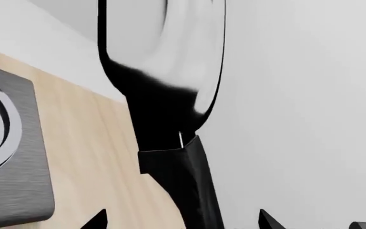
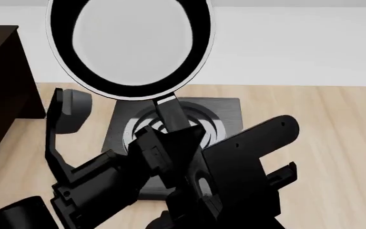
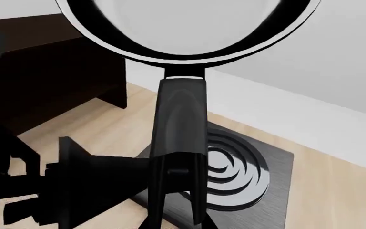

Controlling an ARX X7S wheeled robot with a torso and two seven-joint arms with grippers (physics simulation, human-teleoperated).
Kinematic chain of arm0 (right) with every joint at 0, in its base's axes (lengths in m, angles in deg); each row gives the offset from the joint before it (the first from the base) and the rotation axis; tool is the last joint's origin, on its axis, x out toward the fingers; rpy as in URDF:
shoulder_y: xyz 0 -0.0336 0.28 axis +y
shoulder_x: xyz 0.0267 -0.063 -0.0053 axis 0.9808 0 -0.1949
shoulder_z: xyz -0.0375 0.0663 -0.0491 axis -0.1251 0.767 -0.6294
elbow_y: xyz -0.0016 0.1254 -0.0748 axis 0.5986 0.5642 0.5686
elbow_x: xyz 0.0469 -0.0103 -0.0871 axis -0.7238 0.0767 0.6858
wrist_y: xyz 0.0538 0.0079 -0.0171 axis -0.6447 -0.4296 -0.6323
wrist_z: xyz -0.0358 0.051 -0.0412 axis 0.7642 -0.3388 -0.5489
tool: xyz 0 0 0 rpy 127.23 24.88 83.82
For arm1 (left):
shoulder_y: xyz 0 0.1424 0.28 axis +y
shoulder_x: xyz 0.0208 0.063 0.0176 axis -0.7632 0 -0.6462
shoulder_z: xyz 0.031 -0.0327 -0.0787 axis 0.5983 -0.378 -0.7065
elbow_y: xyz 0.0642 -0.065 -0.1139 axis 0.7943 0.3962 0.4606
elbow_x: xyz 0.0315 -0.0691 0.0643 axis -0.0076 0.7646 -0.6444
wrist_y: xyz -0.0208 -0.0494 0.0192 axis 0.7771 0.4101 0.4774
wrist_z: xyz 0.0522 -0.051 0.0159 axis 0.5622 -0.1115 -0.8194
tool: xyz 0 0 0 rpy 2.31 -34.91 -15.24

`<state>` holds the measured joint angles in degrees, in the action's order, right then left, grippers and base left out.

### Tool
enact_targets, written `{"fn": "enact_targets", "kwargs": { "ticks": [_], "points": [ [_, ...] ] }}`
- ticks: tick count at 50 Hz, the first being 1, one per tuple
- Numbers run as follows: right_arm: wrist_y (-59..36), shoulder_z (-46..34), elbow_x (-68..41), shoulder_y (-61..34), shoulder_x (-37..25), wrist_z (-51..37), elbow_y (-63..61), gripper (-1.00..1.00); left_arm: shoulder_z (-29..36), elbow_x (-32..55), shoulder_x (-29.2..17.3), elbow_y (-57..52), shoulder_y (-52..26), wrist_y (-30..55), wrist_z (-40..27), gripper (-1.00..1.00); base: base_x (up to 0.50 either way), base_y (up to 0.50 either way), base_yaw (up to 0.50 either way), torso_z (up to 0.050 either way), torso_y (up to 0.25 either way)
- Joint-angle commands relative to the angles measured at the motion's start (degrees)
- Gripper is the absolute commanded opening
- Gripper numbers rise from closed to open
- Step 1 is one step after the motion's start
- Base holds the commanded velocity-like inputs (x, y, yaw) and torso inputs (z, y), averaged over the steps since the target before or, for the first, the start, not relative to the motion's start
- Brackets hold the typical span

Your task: Put the frying pan on the cabinet shelf.

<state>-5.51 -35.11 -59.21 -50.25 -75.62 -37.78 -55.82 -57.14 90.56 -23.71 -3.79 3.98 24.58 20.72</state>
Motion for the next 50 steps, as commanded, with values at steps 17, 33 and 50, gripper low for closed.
{"fn": "enact_targets", "kwargs": {
  "ticks": [17, 33, 50],
  "points": [
    [4.28, -1.65, 4.06, 1.58, -1.43, 2.24, -2.12, -1.0, 6.29, 0.89, -1.36, 4.92, -0.49, -6.13, 2.93, 1.0, 0.0, 0.0, 0.0, 0.001, 0.002],
    [6.78, -3.36, 5.8, 3.39, -2.69, 3.63, -2.92, -1.0, 9.4, 3.16, -1.04, 9.7, -0.94, -7.43, 4.78, 1.0, 0.0, 0.0, 0.0, 0.001, 0.002],
    [9.17, -5.19, 7.76, 5.08, -3.95, 5.33, -2.8, -1.0, 10.62, 3.06, -1.68, 10.66, -2.86, -10.54, 4.49, 1.0, 0.0, 0.0, 0.0, 0.001, 0.001]
  ]
}}
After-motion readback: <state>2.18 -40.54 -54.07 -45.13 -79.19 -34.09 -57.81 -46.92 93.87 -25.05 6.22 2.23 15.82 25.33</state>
